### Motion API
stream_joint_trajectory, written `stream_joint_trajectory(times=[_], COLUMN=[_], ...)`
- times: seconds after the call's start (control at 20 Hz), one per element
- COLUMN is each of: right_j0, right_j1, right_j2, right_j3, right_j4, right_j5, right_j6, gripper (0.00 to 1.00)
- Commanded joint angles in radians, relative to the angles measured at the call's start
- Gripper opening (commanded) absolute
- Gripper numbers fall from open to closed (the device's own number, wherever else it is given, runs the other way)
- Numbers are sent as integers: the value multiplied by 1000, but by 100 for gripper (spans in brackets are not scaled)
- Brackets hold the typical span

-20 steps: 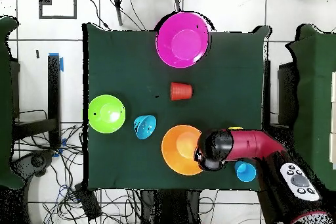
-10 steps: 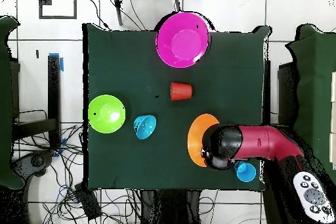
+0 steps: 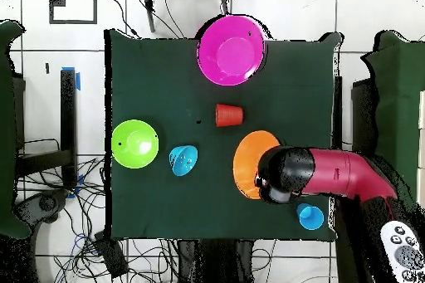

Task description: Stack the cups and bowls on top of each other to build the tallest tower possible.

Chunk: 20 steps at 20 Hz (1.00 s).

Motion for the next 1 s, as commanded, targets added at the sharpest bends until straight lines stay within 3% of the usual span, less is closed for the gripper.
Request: stream_joint_trajectory(times=[0.05,0.4,0.65,1.0], right_j0=[81,142,149,172], right_j1=[-72,-162,-147,-214], right_j2=[69,24,29,29], right_j3=[-68,-95,-148,-182], right_j4=[46,47,66,105], right_j5=[93,129,166,305], right_j6=[-48,2,-13,-55], gripper=[0,0,0,0])
